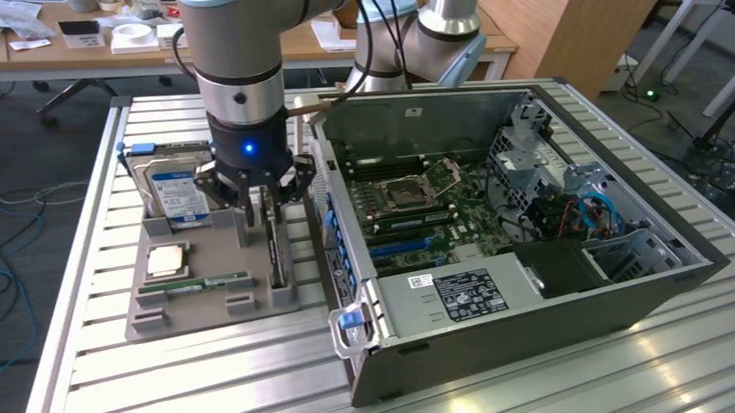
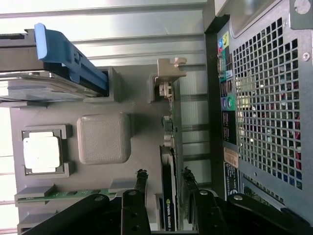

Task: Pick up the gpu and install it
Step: 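Pick up the gpu and move the gpu toward the slot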

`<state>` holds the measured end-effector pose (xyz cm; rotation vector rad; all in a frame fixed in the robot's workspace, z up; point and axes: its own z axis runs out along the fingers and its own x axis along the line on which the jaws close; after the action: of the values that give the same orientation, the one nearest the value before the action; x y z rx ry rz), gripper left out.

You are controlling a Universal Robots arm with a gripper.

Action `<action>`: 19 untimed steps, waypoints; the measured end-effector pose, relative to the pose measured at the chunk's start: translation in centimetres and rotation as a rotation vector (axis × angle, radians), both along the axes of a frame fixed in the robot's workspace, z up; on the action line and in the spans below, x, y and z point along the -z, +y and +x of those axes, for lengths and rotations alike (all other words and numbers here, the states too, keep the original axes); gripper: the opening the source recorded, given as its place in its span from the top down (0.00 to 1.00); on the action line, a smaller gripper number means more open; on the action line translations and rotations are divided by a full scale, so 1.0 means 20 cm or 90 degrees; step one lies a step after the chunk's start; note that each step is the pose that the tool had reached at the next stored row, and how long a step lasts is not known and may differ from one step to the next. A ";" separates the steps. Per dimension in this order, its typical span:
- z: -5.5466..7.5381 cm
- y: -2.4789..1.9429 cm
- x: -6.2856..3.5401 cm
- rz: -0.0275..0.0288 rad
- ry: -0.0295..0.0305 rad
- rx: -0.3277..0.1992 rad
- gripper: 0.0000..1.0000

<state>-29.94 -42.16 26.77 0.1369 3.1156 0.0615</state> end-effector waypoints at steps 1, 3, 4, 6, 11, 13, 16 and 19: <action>0.00 0.000 0.003 0.0000 0.0000 0.000 0.58; 0.00 0.000 0.007 -0.0001 0.0001 0.000 0.58; 0.00 0.000 0.008 -0.0001 0.0002 0.000 0.58; 0.00 0.000 0.009 -0.0001 0.0001 0.000 0.58; 0.00 0.000 0.043 0.0001 0.0000 0.000 0.58; 0.00 0.000 0.057 0.0000 0.0001 0.000 0.58; 0.00 0.000 0.072 -0.0002 0.0001 0.000 0.58; 0.02 0.000 0.074 -0.0019 0.0006 0.000 0.58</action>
<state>-29.58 -42.16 25.28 0.1370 3.1166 0.0569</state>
